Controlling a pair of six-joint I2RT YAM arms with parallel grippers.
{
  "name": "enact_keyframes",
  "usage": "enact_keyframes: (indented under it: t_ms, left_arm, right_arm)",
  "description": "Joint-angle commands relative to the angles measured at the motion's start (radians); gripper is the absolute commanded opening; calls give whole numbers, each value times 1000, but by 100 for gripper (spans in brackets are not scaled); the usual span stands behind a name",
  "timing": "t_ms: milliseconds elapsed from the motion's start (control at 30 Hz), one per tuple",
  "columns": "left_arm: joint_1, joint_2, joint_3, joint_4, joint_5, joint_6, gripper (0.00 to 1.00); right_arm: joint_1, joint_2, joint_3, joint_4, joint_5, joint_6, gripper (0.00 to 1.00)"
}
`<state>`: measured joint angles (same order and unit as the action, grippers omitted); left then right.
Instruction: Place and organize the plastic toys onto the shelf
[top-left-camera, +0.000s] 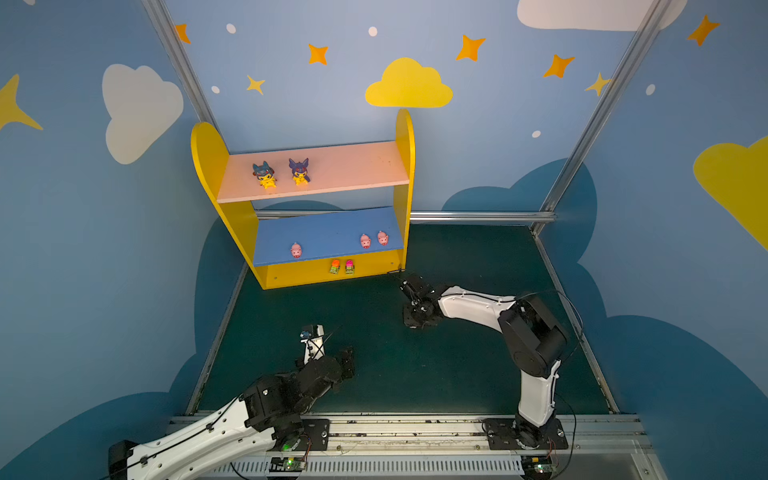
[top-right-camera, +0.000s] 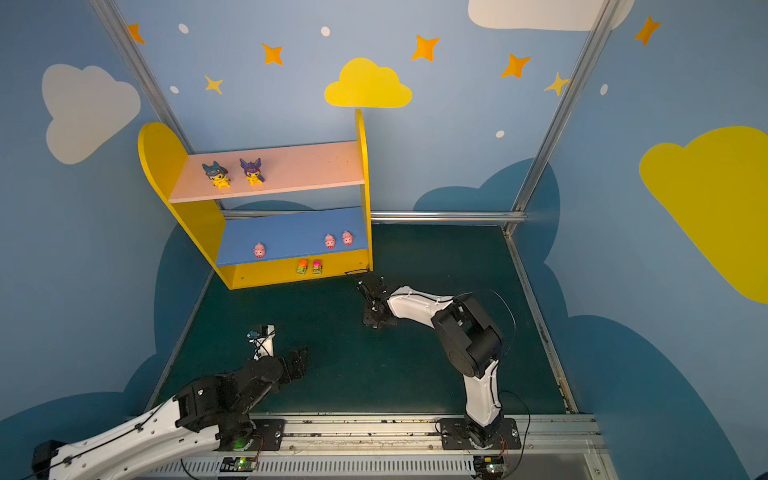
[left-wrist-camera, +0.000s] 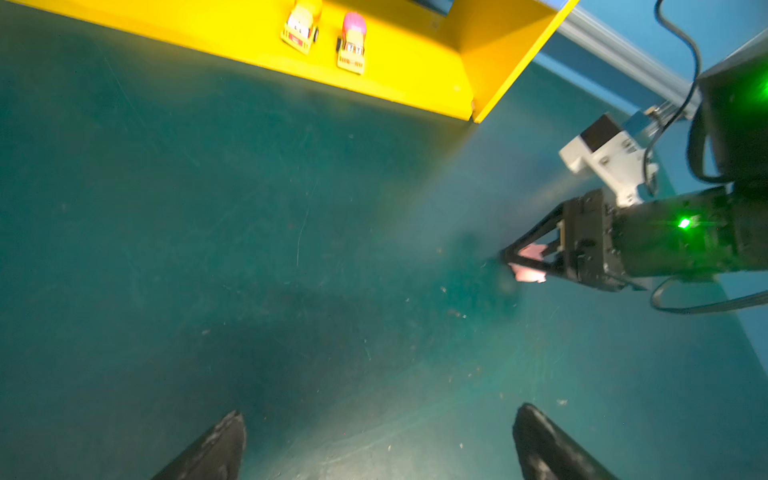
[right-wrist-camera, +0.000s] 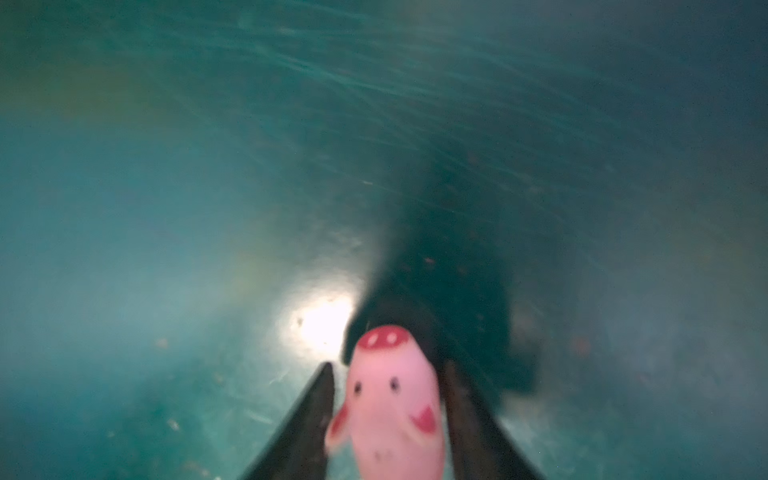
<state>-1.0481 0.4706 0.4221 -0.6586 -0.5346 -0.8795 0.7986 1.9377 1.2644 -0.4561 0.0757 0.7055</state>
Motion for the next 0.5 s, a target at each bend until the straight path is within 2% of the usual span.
enact_keyframes:
  t_ms: [0,67,467]
  left_arm:
    - [14,8,18,-29,-27,4,100]
    - [24,19,20,-20,-18,10,100]
    - [35,19,15,-4,19,9,100]
  right_arm:
    - [-1,15,-28,-24,4,-20,62]
    - [-1,-1,-45,-20,-1,-21,65]
    - [67,-68,-137,2,-36,34,65]
